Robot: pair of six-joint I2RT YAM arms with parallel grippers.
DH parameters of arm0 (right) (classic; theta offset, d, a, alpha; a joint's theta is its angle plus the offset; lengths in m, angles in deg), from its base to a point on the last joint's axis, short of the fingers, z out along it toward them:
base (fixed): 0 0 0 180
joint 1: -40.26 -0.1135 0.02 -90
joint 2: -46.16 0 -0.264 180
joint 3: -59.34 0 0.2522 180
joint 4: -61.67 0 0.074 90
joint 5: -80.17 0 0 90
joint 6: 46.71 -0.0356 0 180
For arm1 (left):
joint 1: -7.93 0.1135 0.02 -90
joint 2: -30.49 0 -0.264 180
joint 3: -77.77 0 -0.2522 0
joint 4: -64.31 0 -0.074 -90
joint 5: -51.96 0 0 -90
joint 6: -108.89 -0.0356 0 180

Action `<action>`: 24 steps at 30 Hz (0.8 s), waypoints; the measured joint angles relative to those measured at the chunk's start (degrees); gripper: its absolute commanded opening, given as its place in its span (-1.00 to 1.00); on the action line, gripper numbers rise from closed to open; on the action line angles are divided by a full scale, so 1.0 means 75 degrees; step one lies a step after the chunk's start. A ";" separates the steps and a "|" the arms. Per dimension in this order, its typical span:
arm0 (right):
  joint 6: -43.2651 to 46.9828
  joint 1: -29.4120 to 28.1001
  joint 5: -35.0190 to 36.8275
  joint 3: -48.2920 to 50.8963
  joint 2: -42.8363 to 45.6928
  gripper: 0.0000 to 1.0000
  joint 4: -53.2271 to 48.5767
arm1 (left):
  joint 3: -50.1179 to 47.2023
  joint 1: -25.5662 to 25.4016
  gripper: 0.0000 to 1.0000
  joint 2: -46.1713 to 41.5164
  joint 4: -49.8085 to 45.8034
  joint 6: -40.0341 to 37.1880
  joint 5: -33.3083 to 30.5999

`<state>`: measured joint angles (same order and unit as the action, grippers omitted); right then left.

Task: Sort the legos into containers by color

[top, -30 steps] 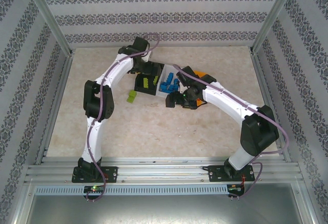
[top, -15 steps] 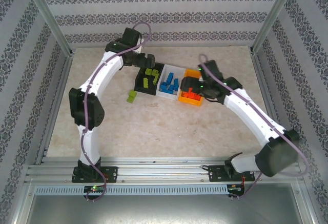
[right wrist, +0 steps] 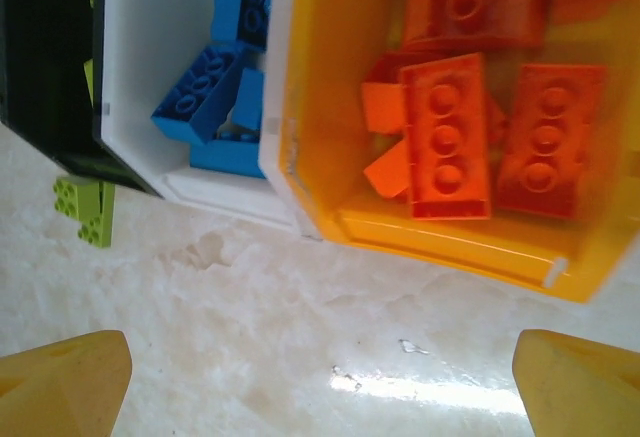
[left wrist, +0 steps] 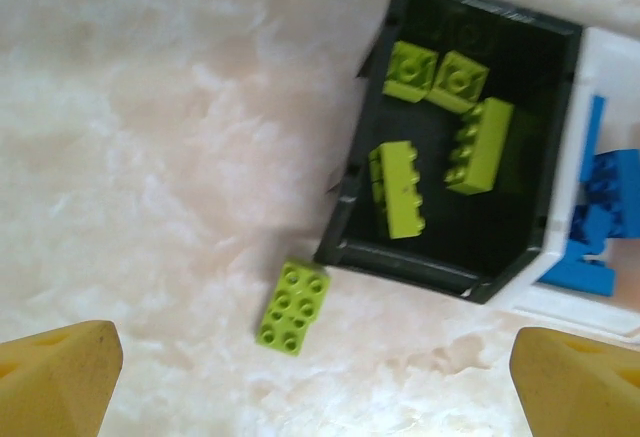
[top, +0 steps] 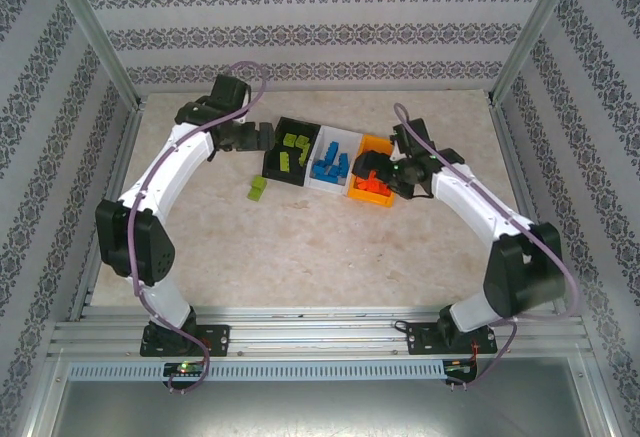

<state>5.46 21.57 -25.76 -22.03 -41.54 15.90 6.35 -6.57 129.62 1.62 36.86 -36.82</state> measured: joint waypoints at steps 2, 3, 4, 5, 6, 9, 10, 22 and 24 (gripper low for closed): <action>0.0085 -0.0224 -0.0052 -0.0542 -0.0423 0.96 -0.0277 | -0.0560 0.0122 0.99 -0.0256 0.0006 0.0230 -0.0006; 0.0108 -0.0376 -0.0090 -0.0889 -0.0662 0.95 -0.0443 | -0.0982 0.0242 1.00 -0.0443 0.0061 0.0396 0.0067; 0.0122 -0.0536 -0.0122 -0.1259 -0.0906 0.95 -0.0615 | -0.1440 0.0411 0.99 -0.0638 0.0131 0.0586 0.0198; 0.0122 -0.0664 -0.0146 -0.1571 -0.1099 0.95 -0.0743 | -0.1810 0.0568 1.00 -0.0787 0.0163 0.0729 0.0277; 0.0122 -0.0836 -0.0184 -0.1950 -0.1338 0.95 -0.0886 | -0.2261 0.0799 1.00 -0.0947 0.0227 0.0915 0.0417; 0.0122 -0.1279 -0.0236 -0.2804 -0.1874 0.95 -0.1221 | -0.3182 0.1300 1.00 -0.1139 0.0510 0.1259 0.0720; 0.0122 -0.1419 -0.0254 -0.3075 -0.2040 0.95 -0.1381 | -0.3325 0.1364 1.00 -0.1119 0.0571 0.1282 0.0831; -0.0207 -0.1786 -0.0402 -0.3815 -0.2500 0.95 -0.2299 | -0.2448 0.1244 0.84 -0.0216 0.0831 0.0306 0.1174; -0.0335 -0.1786 -0.0396 -0.3815 -0.2498 0.95 -0.2363 | -0.2139 0.1084 0.78 0.0073 0.0825 0.0090 0.1209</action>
<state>2.95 8.17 -28.73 -50.64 -60.27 -1.83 -9.69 1.56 130.17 7.81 37.54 -27.75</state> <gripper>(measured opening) 0.976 0.913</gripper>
